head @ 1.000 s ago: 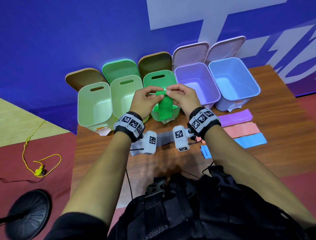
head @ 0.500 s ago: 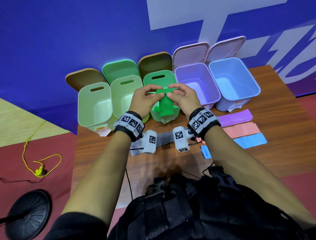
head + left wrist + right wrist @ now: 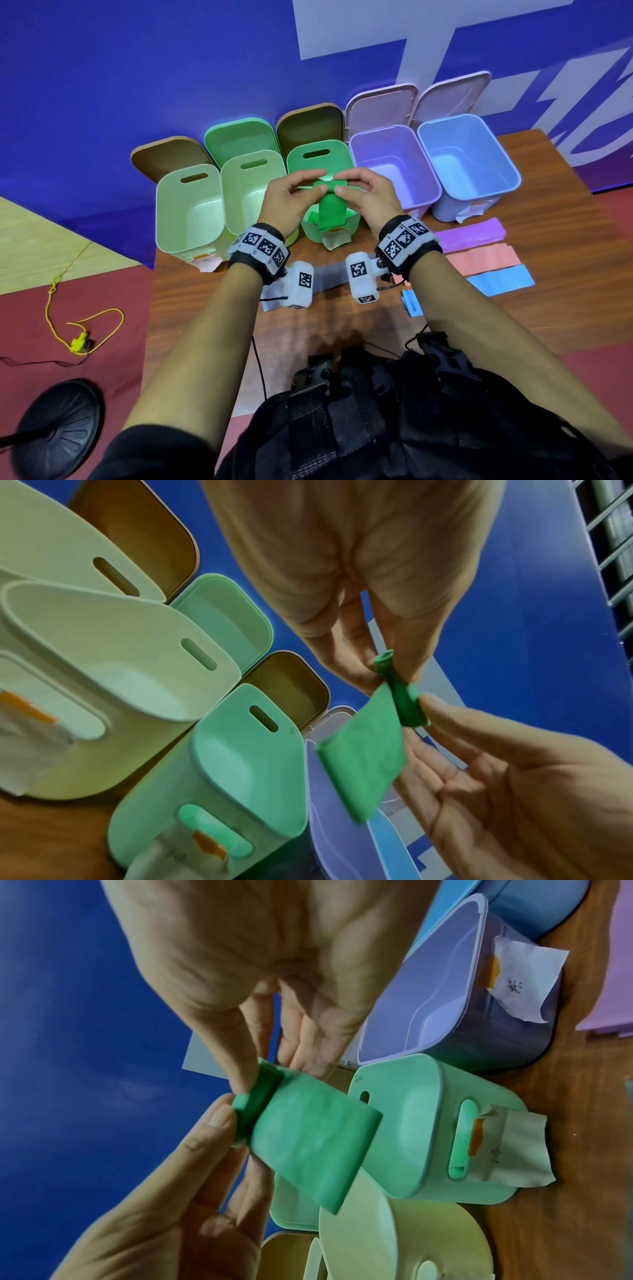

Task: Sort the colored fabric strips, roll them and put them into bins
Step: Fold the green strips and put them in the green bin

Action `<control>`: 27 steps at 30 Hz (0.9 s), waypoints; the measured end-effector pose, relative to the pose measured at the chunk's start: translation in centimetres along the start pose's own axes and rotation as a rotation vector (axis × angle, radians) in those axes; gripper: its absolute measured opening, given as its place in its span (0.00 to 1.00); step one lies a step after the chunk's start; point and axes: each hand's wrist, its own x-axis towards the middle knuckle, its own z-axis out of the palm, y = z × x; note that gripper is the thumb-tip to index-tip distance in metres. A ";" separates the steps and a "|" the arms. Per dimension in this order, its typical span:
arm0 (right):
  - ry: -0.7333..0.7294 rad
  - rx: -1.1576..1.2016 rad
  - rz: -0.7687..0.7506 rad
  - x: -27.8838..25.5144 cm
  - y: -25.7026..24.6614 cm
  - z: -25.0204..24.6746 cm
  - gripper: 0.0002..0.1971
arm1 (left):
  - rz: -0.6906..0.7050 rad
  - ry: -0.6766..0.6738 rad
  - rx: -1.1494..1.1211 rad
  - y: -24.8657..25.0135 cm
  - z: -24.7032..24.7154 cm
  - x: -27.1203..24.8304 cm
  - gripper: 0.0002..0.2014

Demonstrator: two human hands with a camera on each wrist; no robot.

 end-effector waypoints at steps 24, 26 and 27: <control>0.029 -0.059 -0.049 0.3 -0.1 -0.1 0.08 | -0.041 0.014 -0.023 0.1 0.2 -0.5 0.10; 0.020 -0.048 -0.042 0.4 0.0 0.0 0.10 | -0.048 0.021 -0.031 0.1 0.1 -0.5 0.10; 0.018 -0.041 -0.035 0.5 0.1 0.1 0.11 | -0.050 0.023 -0.032 0.1 0.1 -0.4 0.11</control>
